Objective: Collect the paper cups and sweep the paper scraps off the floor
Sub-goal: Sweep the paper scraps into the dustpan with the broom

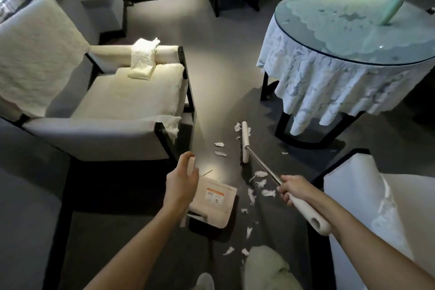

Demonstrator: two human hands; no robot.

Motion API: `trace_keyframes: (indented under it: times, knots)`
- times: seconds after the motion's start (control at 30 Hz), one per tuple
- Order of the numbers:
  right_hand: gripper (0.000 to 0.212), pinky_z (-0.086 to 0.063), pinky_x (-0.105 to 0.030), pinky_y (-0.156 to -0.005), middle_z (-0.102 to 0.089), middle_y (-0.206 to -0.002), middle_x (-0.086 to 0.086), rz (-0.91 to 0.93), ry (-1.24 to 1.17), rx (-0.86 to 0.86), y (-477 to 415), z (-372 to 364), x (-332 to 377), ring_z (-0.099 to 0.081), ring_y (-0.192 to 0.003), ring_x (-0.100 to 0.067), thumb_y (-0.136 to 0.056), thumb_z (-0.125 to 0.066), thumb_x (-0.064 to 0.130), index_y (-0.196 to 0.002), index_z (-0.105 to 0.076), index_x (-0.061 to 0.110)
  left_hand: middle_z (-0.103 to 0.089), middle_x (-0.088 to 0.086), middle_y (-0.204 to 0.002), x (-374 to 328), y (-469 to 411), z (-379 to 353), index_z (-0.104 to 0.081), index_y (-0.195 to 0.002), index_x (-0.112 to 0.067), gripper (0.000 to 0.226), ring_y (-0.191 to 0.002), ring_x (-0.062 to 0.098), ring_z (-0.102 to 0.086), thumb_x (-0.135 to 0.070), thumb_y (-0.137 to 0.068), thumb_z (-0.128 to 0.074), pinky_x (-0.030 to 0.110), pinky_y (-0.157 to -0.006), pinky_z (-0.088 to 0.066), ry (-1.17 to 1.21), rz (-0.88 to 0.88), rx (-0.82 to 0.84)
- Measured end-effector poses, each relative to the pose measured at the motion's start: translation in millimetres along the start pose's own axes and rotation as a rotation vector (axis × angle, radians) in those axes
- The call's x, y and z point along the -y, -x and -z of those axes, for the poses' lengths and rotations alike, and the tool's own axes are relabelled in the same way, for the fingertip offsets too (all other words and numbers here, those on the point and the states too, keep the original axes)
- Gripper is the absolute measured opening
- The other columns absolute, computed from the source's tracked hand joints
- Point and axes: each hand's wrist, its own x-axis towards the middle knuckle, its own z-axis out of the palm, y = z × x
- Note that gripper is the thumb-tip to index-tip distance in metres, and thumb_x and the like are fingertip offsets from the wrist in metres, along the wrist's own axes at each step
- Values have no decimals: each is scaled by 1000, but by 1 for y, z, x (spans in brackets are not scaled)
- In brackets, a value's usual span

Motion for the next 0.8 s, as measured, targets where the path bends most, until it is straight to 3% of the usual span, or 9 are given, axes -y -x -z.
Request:
trace_keyframes:
  times: [0.13,0.27,0.37,0.43,0.5,0.6,0.73,0.8]
  knots:
    - [60,-28,-13,-31,-42,-61,-10,-31,26,-29,-77,31,67,-36,-30,-8,-89,-43,-15,-145,-32,4,-59,3,-82,-16,-72,-29,-46,-127,-27,33,-69,22,-62,-19,-96,-52,41,-57,-56,-48,57,-15]
    - [47,-30,-15,-34,-42,-63,-11,-26,192,-5,-159,69,130,-37,-43,-14,-87,-42,-13,-134,-38,-9,-60,4,-84,-21,-126,-58,-44,-127,-27,35,-69,22,-62,-21,-94,-53,45,-61,-56,-76,150,-78]
    - [33,-33,-18,-36,-44,-63,-10,-14,337,27,-218,91,174,-40,-47,-16,-87,-43,-9,-118,-53,-2,-64,8,-93,-21,-159,-75,-41,-129,-28,37,-74,22,-63,-19,-95,-51,42,-67,-56,-193,167,-131]
    - [20,-35,-22,-39,-46,-63,-11,0,426,31,-254,98,200,-42,-49,-18,-86,-45,-9,-97,-52,6,-65,10,-102,-21,-177,-82,-43,-131,-26,39,-85,28,-65,-17,-94,-52,42,-75,-55,-256,170,-181]
    - [13,-37,-25,-43,-46,-61,-11,9,501,33,-287,101,216,-43,-47,-20,-84,-45,-8,-86,-51,3,-66,11,-108,-21,-190,-87,-45,-133,-24,41,-95,29,-65,-16,-94,-53,43,-80,-54,-276,171,-202]
    - [15,-39,-24,-43,-47,-59,-10,5,612,75,-317,92,228,-44,-46,-18,-85,-43,-5,-95,-53,1,-66,9,-115,-16,-204,-87,-45,-134,-26,42,-100,25,-65,-15,-94,-53,43,-83,-55,-306,152,-220]
    - [41,-42,-25,-43,-51,-68,-14,59,729,136,-335,71,224,-44,-47,-18,-85,-45,-7,-125,-49,-3,-66,11,-105,-3,-212,-74,-42,-134,-32,44,-83,20,-65,-16,-94,-52,42,-73,-56,-327,181,-231]
    - [47,-42,-24,-41,-52,-73,-14,49,791,183,-327,60,213,-44,-48,-17,-86,-44,-7,-133,-45,0,-65,12,-109,0,-208,-71,-42,-134,-33,44,-84,20,-66,-15,-95,-51,41,-76,-57,-290,189,-202]
